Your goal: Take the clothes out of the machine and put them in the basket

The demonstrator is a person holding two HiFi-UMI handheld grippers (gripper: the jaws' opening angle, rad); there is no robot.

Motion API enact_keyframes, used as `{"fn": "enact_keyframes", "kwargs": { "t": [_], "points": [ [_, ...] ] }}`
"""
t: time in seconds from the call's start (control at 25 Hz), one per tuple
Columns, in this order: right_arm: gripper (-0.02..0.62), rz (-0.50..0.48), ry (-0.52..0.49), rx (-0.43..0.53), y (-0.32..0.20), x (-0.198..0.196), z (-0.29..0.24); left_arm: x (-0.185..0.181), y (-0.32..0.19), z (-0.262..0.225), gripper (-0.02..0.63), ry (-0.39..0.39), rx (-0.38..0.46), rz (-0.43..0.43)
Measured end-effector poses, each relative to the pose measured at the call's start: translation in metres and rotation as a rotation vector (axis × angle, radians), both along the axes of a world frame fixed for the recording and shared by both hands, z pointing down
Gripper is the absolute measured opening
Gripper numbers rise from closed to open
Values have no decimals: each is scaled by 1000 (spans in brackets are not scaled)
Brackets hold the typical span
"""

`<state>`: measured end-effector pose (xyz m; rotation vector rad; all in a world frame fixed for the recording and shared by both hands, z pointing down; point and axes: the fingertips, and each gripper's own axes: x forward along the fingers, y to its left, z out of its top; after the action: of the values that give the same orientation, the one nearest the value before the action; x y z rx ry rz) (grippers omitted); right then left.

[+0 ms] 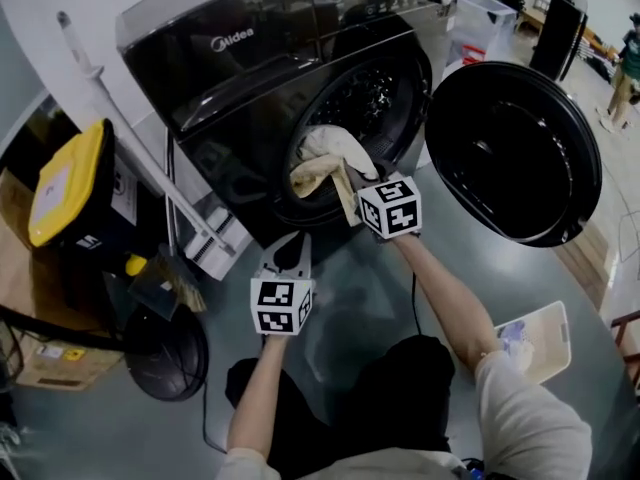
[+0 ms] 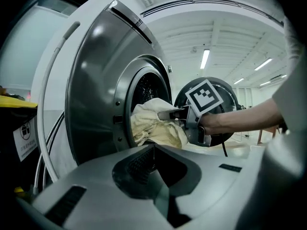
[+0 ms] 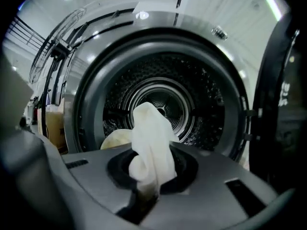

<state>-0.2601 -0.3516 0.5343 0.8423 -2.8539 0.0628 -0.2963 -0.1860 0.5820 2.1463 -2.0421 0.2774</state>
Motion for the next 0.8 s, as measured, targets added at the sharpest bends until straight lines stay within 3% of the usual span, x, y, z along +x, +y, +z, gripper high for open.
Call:
{"fn": "enact_keyframes", "kwargs": {
  "t": [0.32, 0.8],
  "points": [
    [58, 87, -89, 57, 13, 72, -54, 32, -15, -18, 25, -2, 23, 89],
    [58, 275, -102, 111, 39, 219, -92, 128, -50, -41, 25, 24, 66, 274]
  ]
}}
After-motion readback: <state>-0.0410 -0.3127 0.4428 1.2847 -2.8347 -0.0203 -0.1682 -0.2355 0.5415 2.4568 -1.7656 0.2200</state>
